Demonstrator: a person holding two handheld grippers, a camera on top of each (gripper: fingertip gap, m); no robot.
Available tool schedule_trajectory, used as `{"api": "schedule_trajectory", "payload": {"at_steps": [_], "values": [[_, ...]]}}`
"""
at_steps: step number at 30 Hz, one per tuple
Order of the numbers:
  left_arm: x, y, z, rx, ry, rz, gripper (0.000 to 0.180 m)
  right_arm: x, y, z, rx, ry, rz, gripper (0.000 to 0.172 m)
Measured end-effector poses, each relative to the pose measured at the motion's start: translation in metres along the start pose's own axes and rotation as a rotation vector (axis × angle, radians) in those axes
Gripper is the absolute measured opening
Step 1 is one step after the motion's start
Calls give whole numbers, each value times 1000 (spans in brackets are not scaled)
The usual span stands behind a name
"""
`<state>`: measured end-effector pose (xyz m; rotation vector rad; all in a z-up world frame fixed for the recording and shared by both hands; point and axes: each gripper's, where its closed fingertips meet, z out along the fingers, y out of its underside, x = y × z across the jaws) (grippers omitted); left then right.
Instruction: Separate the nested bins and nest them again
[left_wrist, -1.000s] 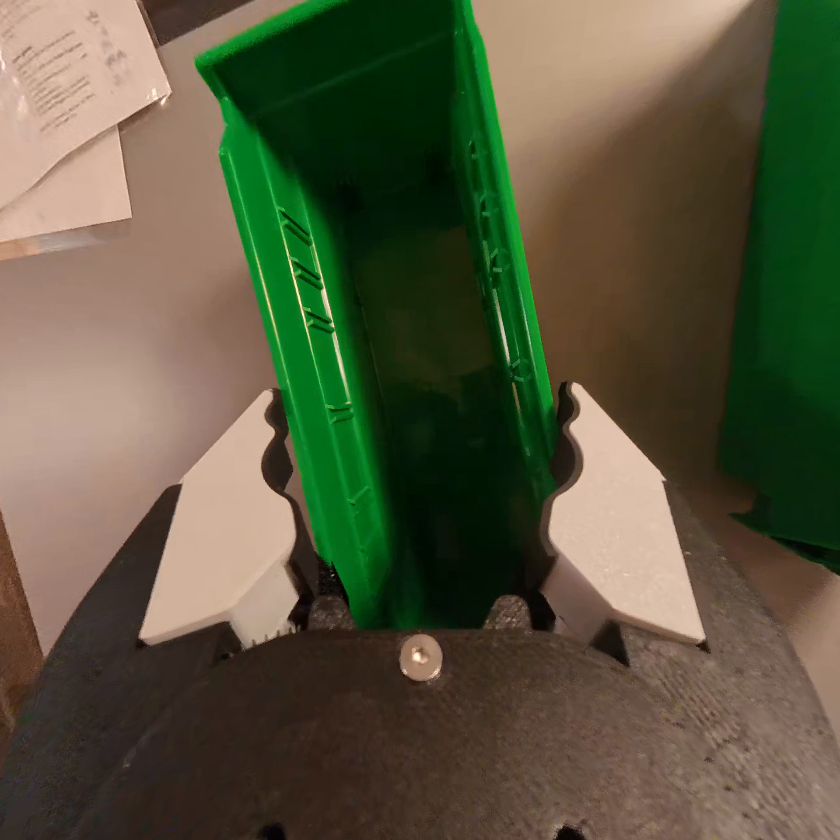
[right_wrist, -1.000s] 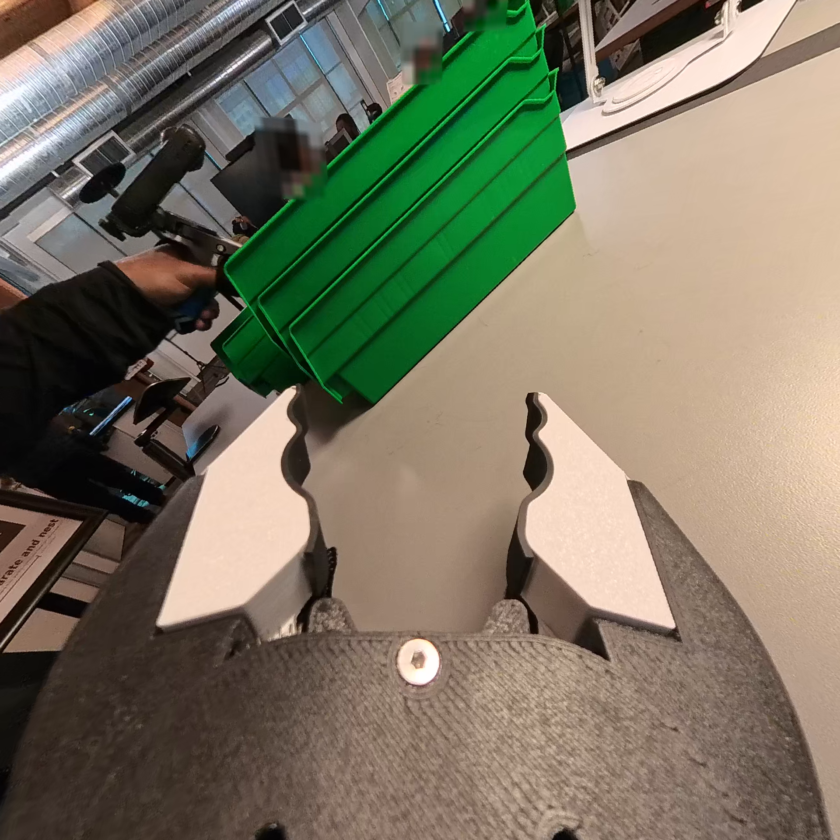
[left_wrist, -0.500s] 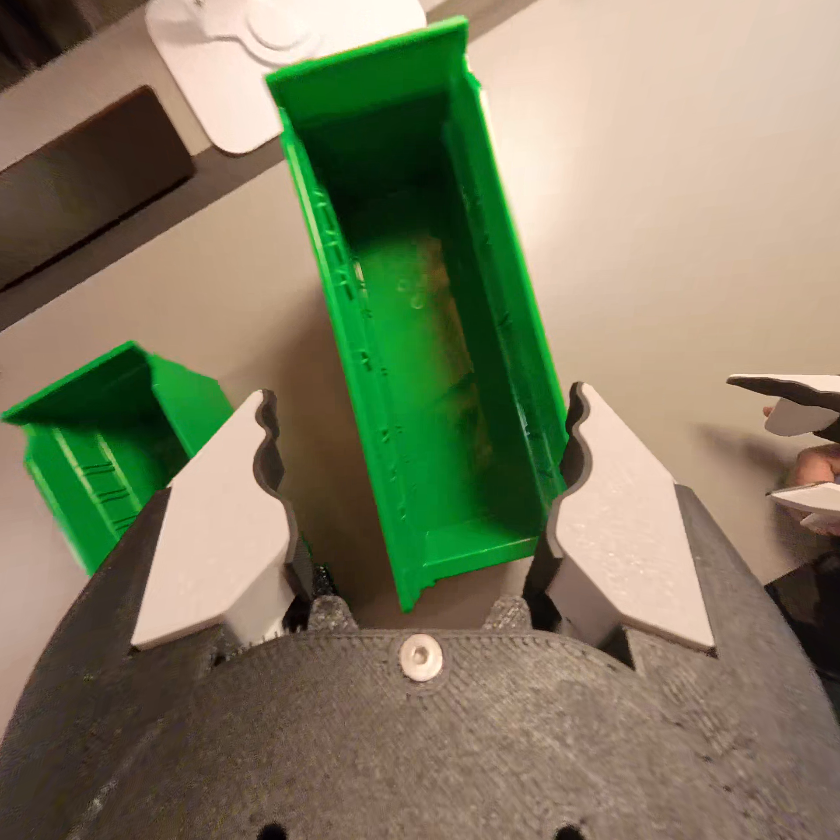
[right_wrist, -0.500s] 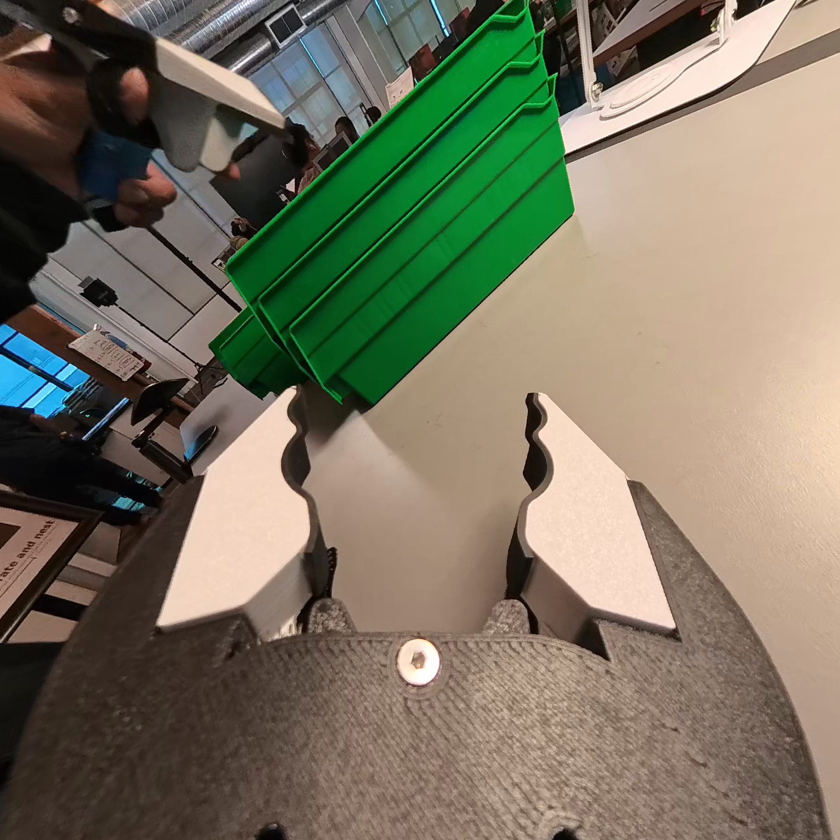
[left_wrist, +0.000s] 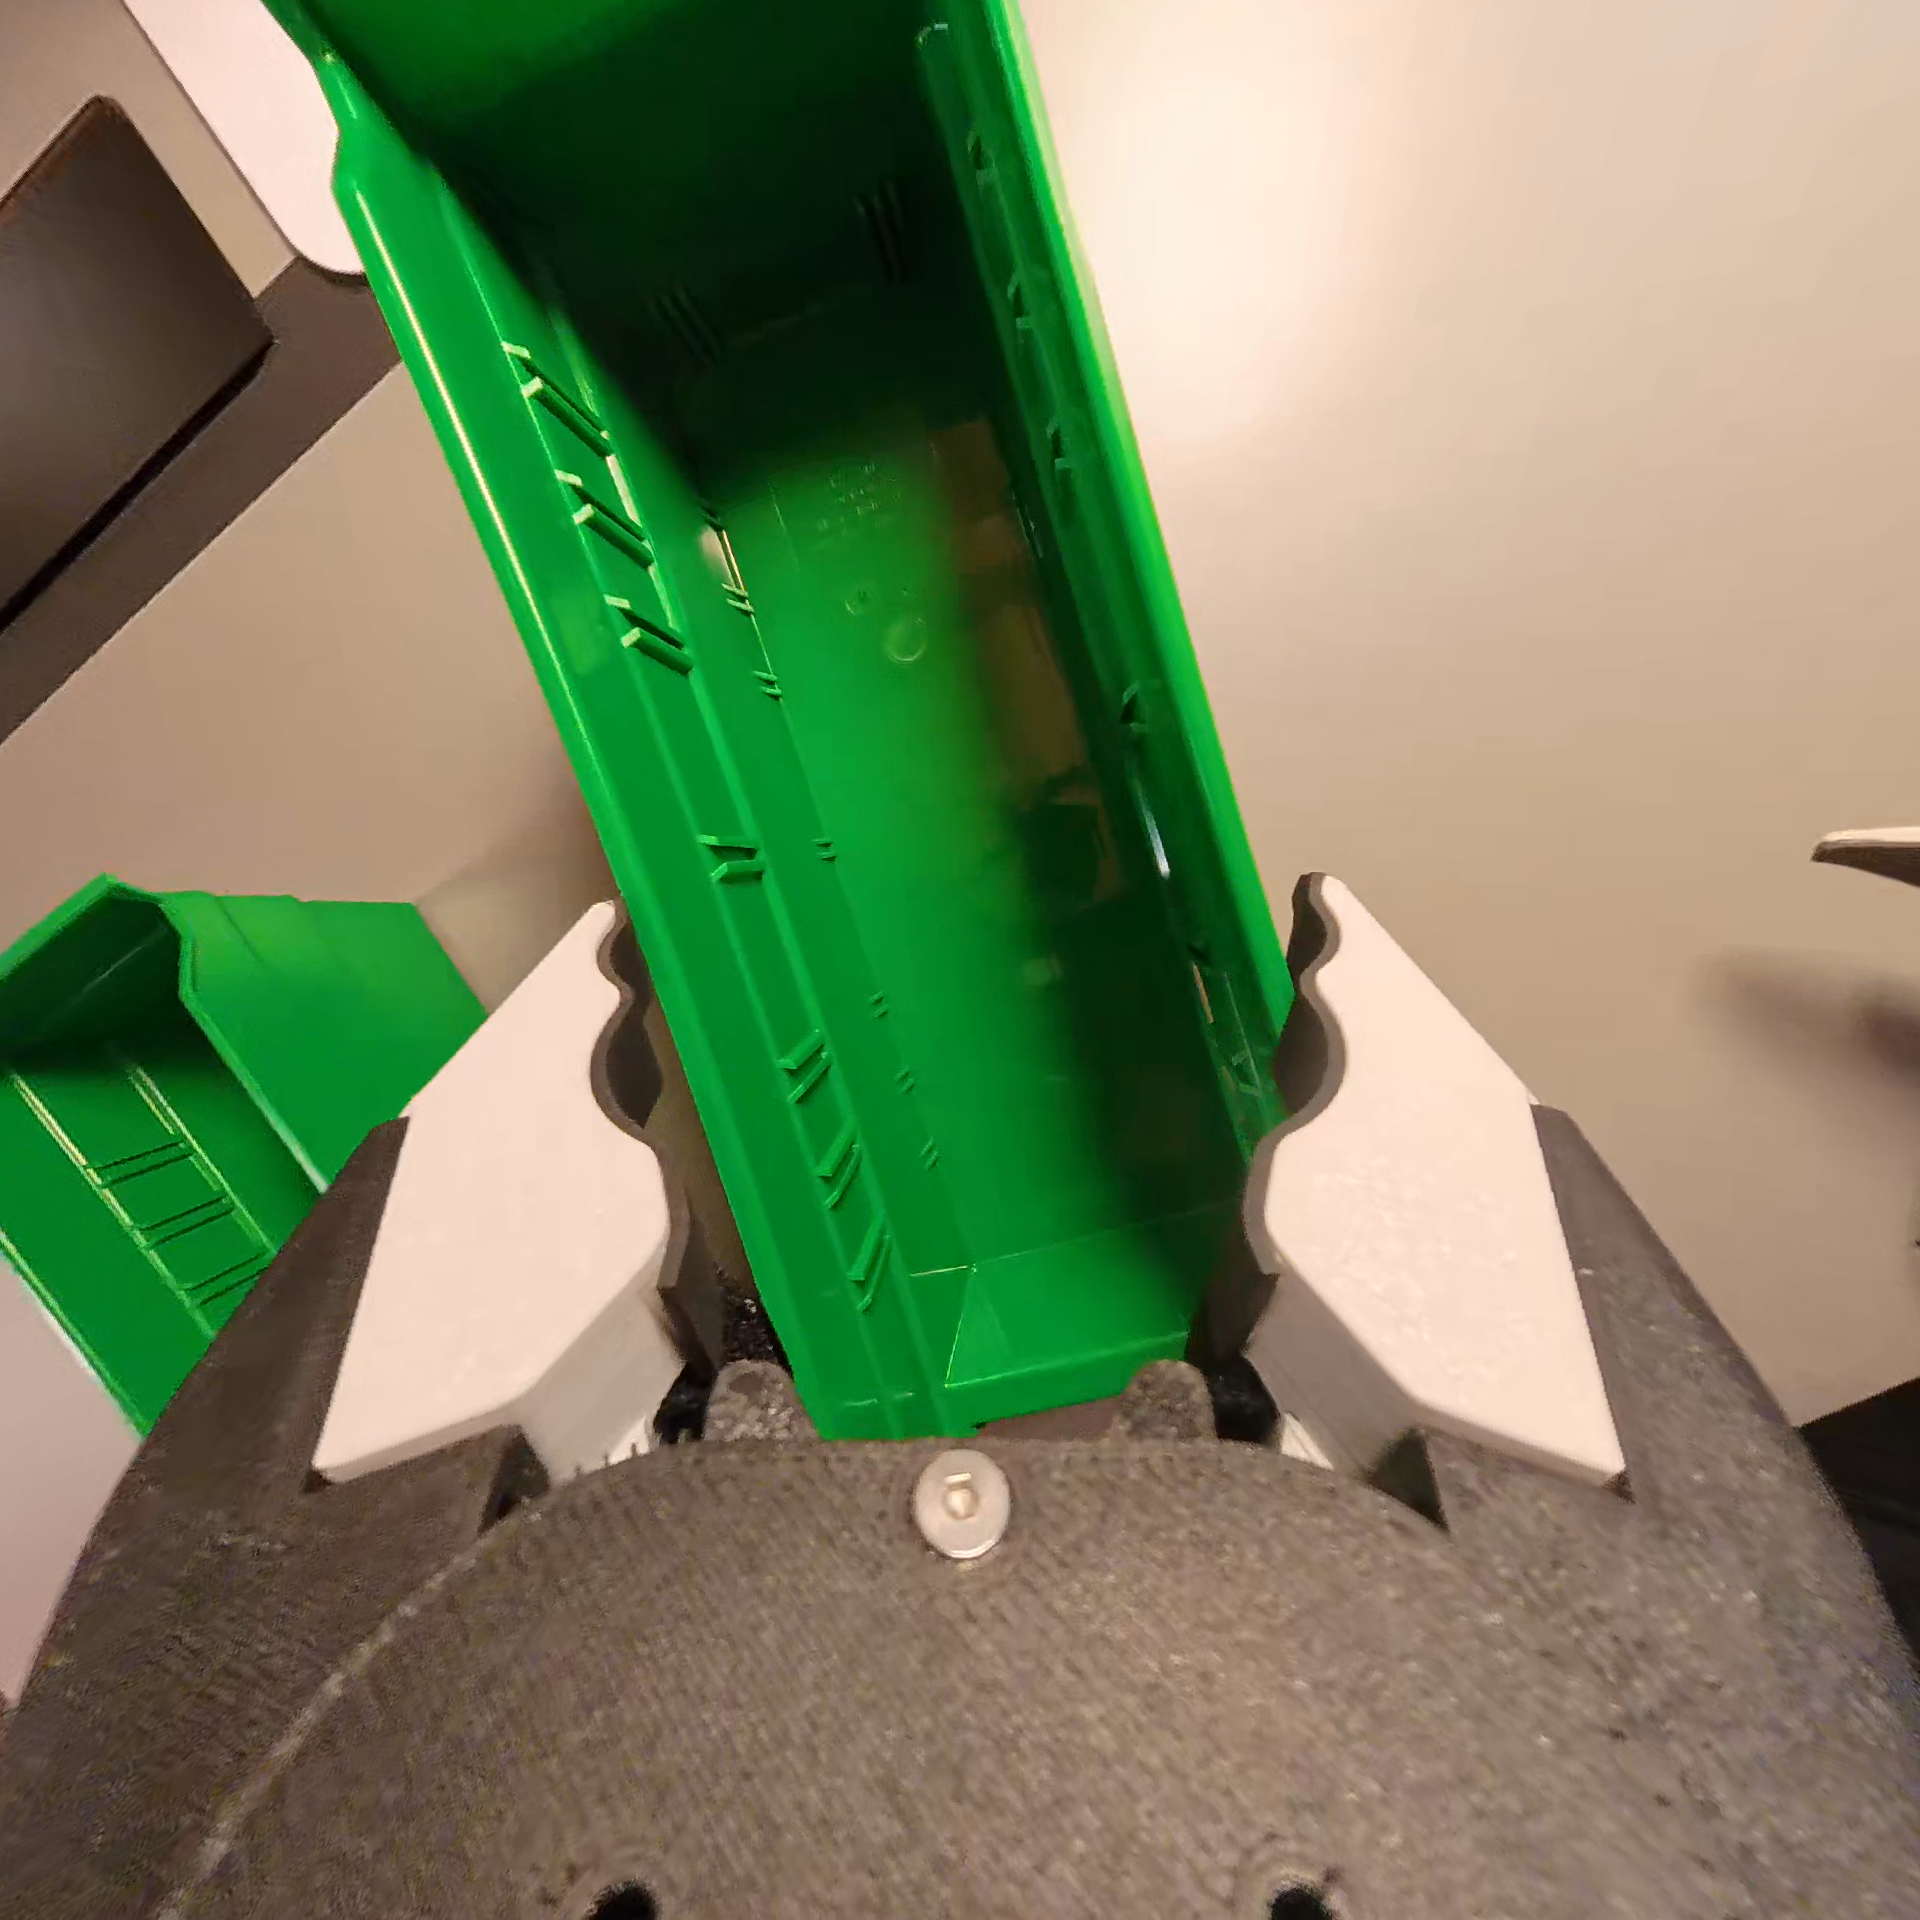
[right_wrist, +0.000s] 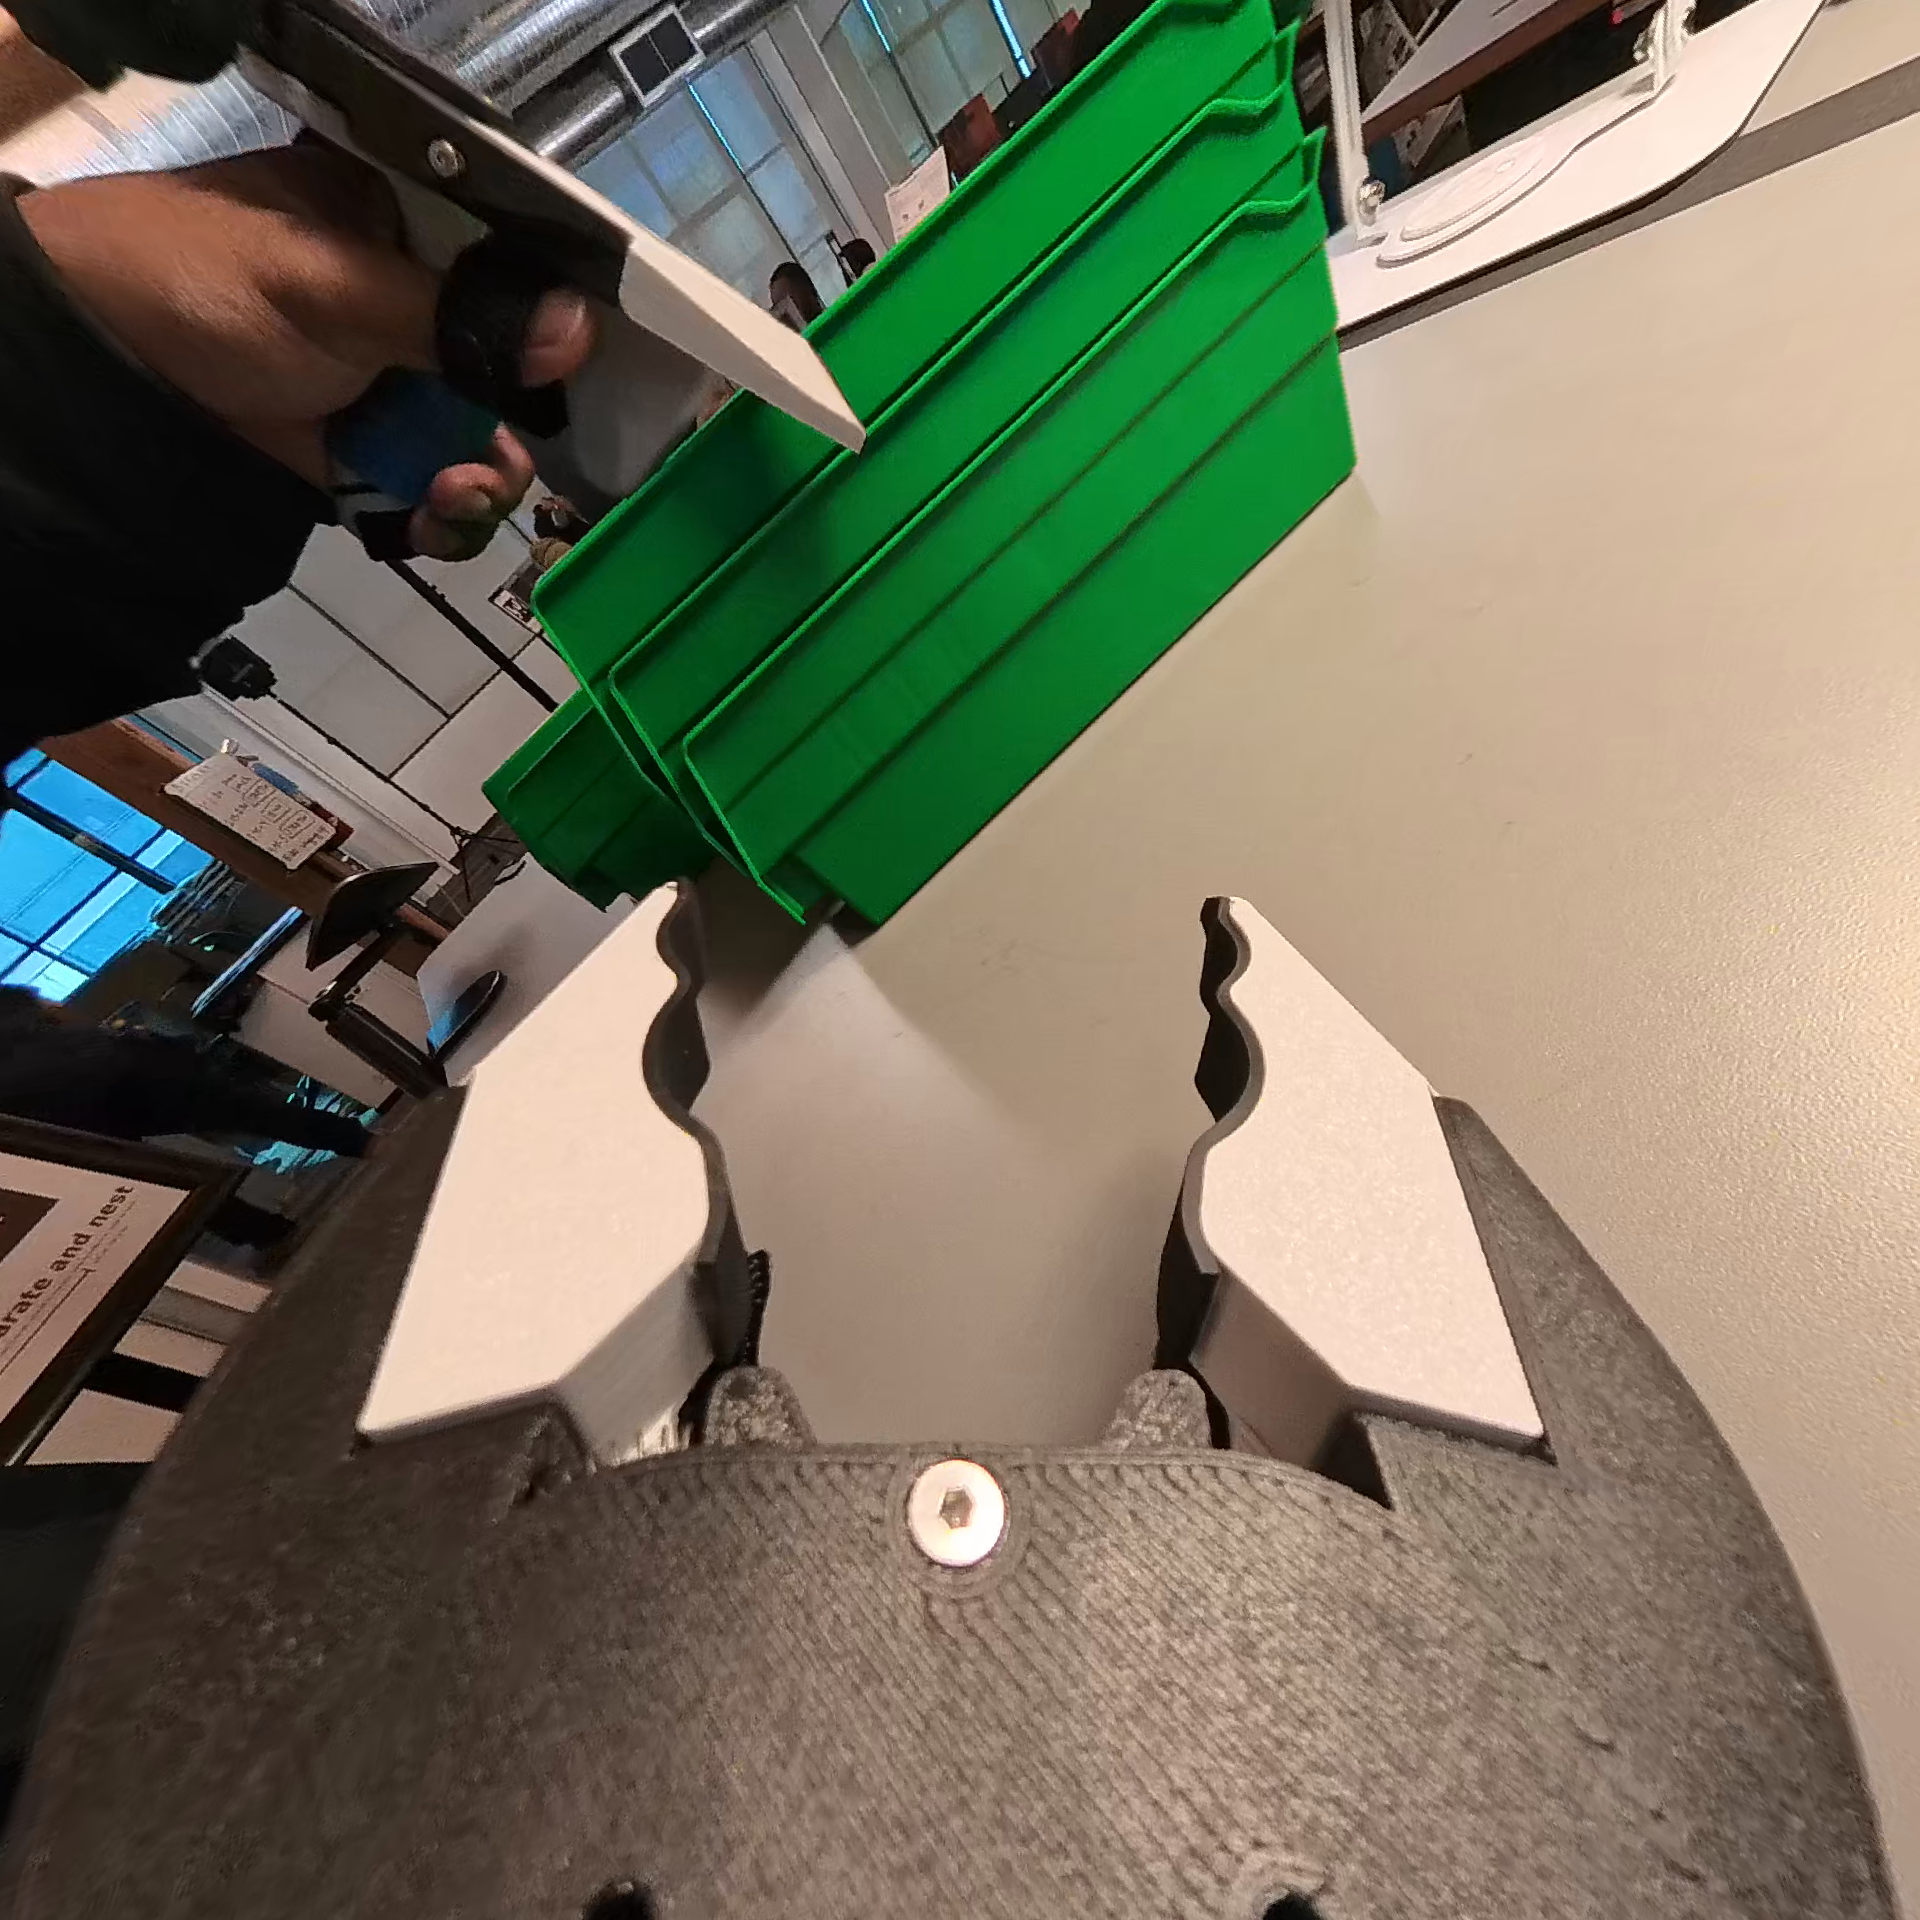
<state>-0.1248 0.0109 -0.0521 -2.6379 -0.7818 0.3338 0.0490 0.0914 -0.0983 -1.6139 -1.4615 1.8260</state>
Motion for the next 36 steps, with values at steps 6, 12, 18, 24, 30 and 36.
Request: {"api": "schedule_trajectory", "payload": {"at_steps": [6,12,18,24,30,36], "values": [[33,-12,-5,0,71,26,125,0,-1,0,5,2,-1,97],[31,-29,-1,-11,45,57,124,0,-1,-1,6,-3,-1,97],[33,-34,8,-15,36,75,116,0,-1,-1,8,-3,0,97],[45,-42,7,10,33,75,105,0,-1,-1,8,-4,1,97],[55,-46,6,24,54,72,100,-1,-1,-1,10,-7,2,97],[63,-47,2,17,82,73,98,-1,-1,-1,9,-9,4,97]]}}
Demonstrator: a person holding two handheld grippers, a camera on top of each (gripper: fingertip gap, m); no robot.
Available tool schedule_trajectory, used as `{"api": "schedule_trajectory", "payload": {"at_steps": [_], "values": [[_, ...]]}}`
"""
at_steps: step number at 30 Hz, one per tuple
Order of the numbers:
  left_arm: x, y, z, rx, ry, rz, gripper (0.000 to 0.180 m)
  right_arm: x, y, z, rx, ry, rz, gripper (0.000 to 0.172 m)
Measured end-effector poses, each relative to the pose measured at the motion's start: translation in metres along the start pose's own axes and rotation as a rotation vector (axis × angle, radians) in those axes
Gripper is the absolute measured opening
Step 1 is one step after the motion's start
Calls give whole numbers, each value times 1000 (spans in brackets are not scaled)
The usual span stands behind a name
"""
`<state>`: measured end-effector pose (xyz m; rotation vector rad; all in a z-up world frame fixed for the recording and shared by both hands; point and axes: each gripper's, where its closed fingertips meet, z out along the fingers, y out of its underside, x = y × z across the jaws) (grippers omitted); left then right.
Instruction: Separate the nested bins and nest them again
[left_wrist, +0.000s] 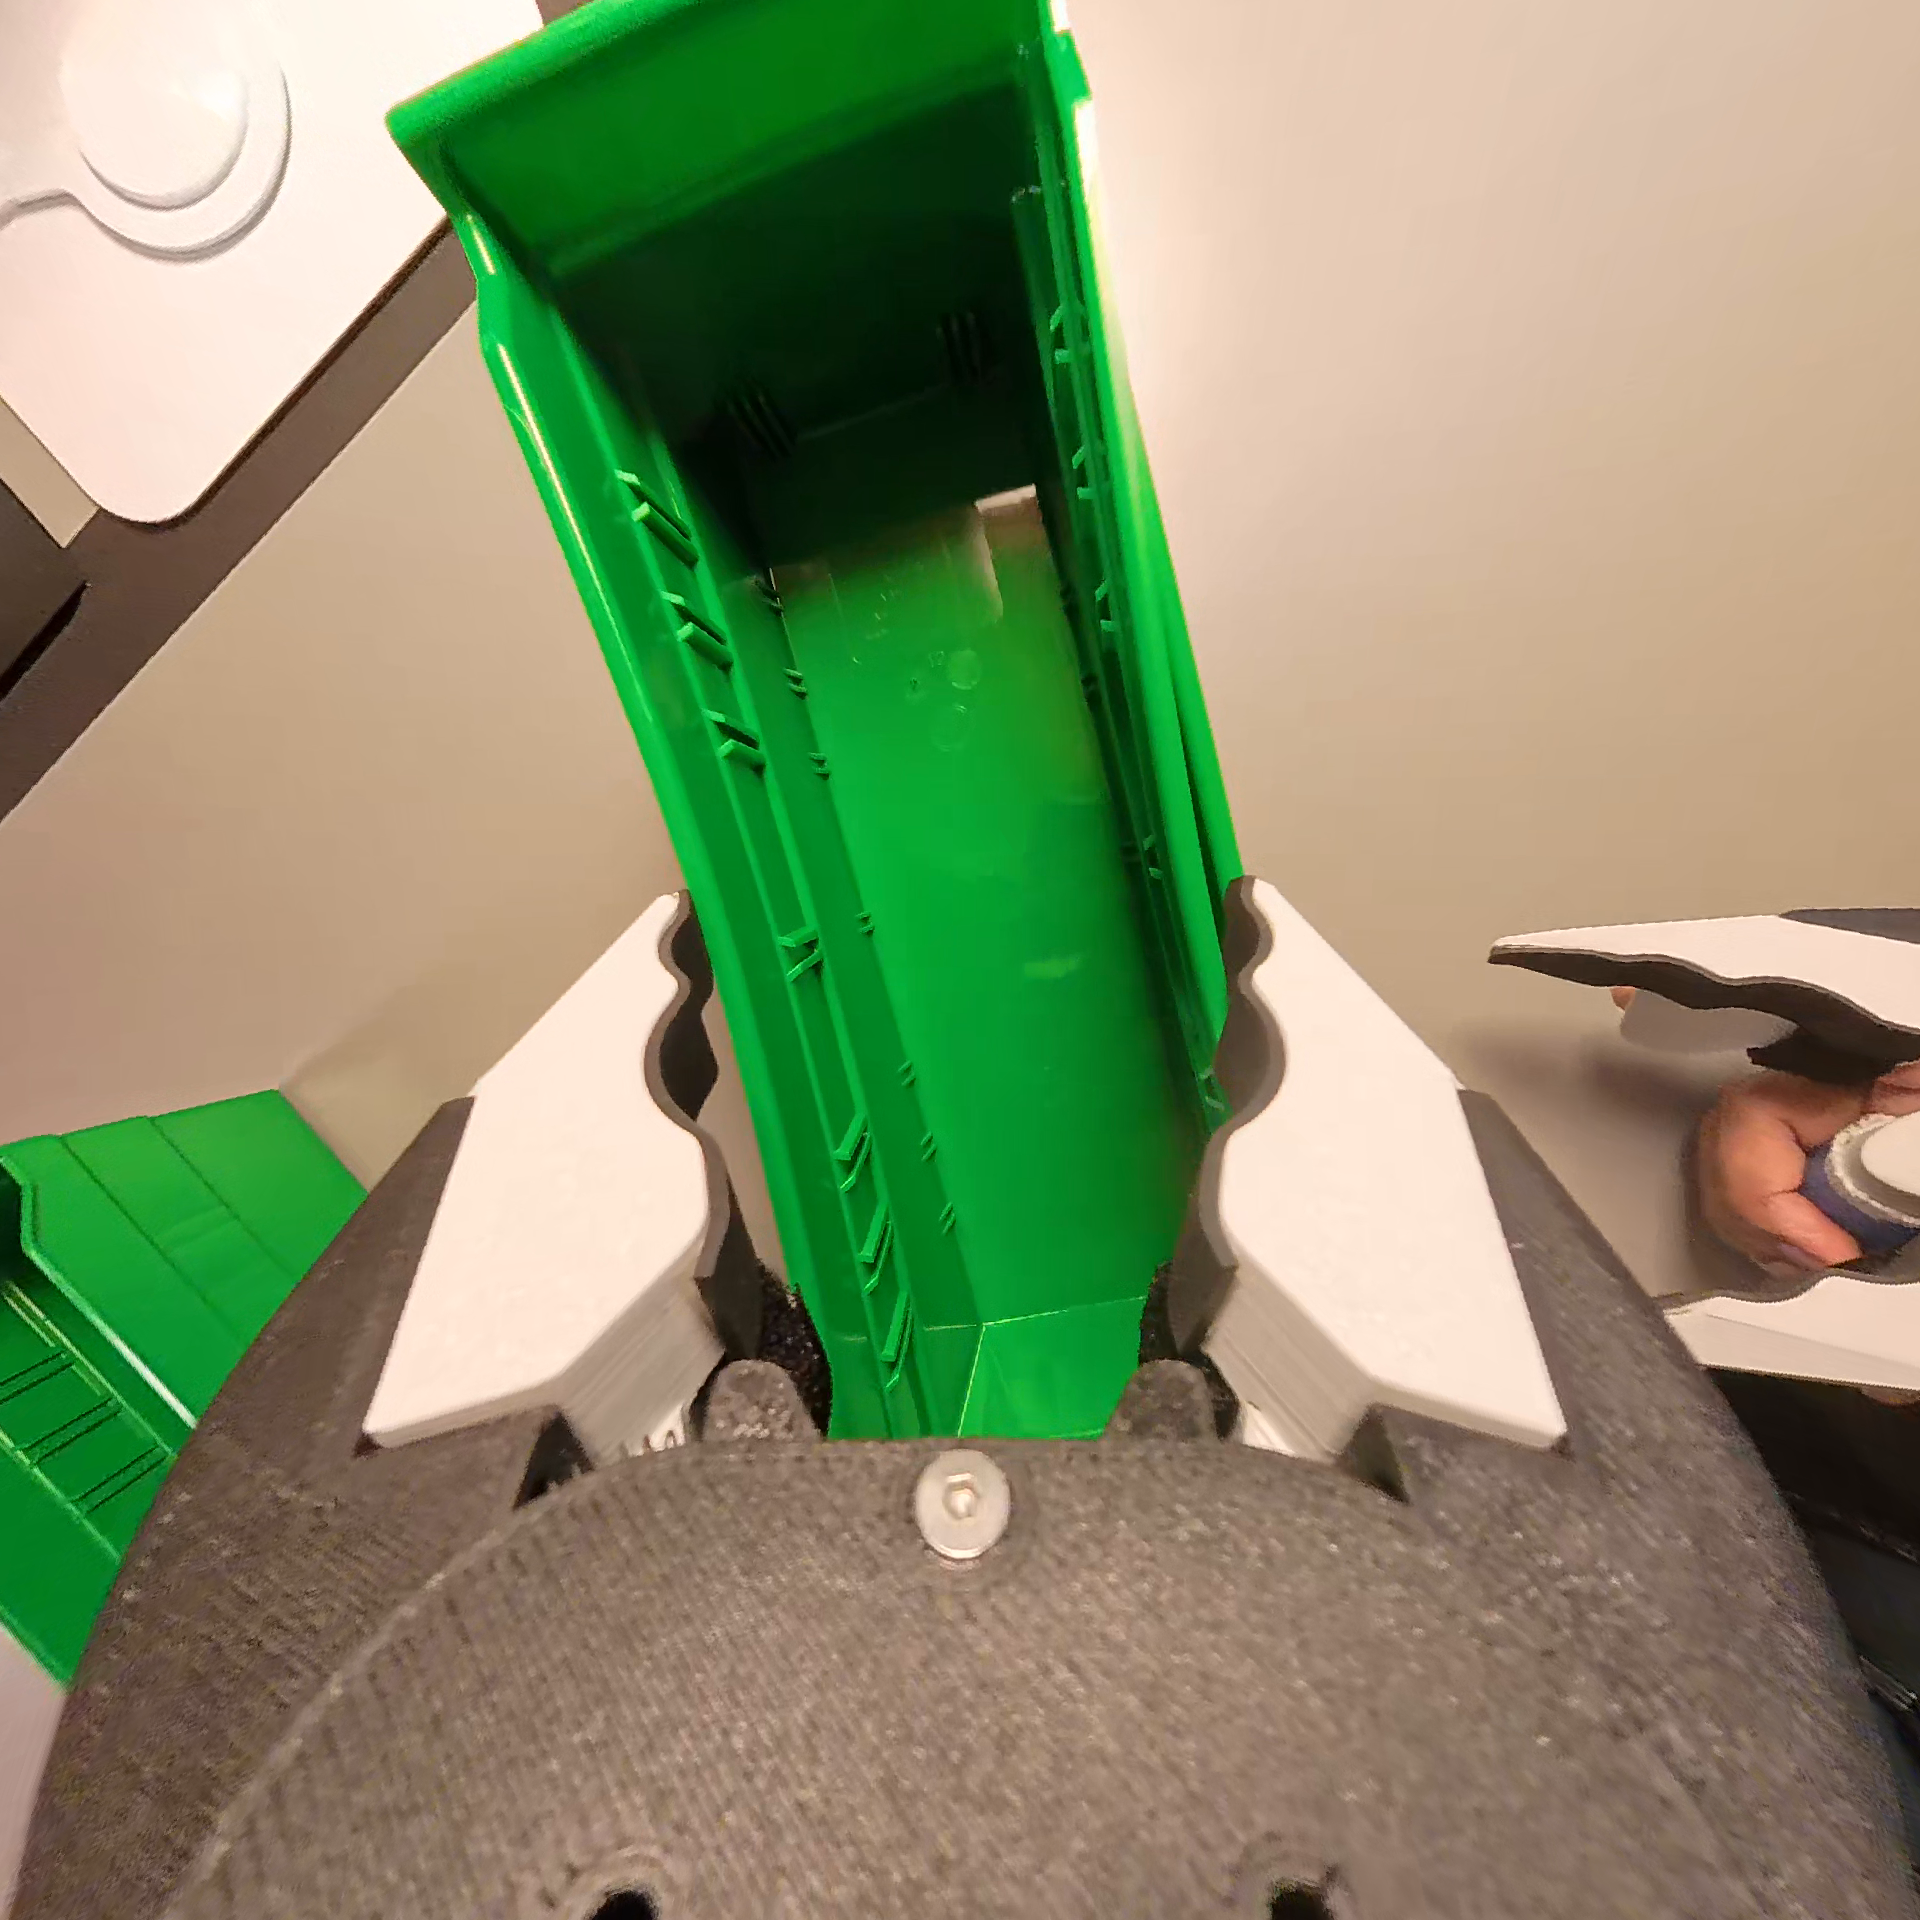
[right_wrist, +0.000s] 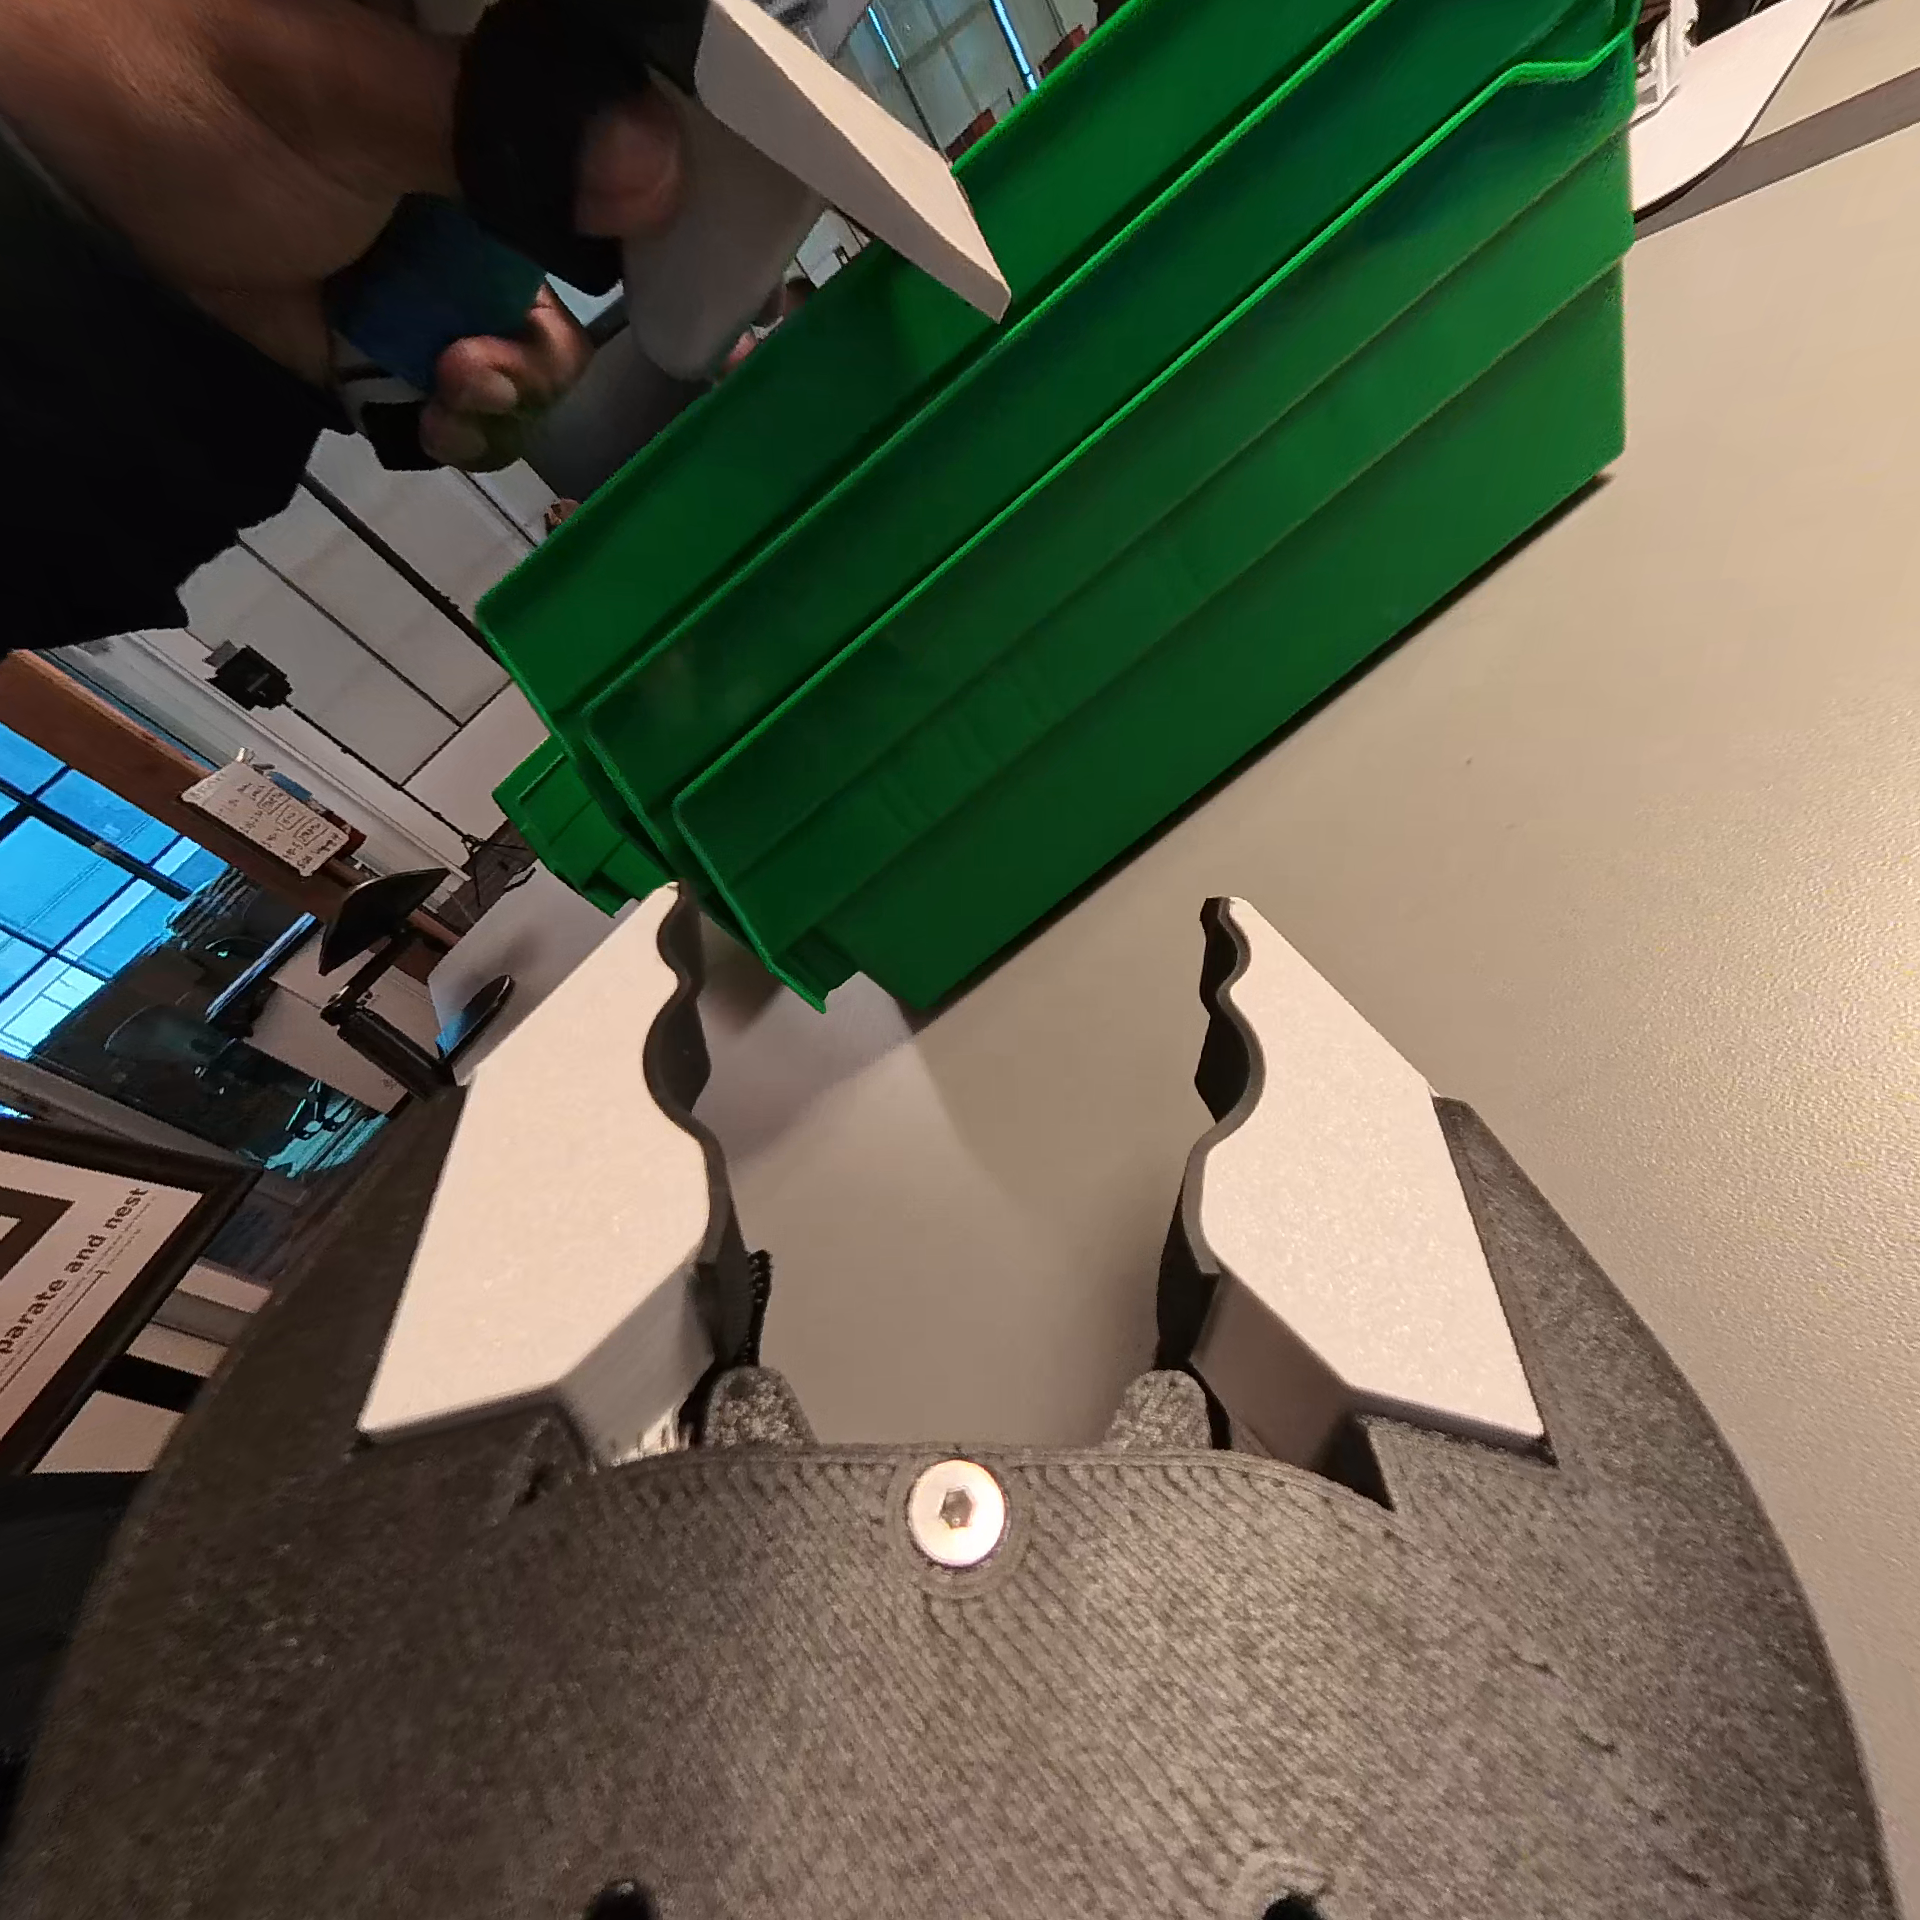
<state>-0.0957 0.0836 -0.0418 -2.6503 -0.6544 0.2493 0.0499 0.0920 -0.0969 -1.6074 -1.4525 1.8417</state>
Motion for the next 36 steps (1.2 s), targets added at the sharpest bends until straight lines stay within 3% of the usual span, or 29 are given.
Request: {"api": "schedule_trajectory", "payload": {"at_steps": [13,21,27,31,36], "values": [[2,-7,-14,31,-23,44,97,0,0,0,2,-4,1,97],[-8,-34,-63,142,-40,31,98,-1,0,0,3,-4,-1,97],[-45,-44,-120,249,-76,-37,99,-1,-1,-1,6,-9,-1,97],[-81,-30,-137,280,-112,-116,100,-1,0,-1,3,-8,-1,97],[-118,18,-101,227,-115,-230,100,-1,0,-1,3,-7,-2,97]]}}
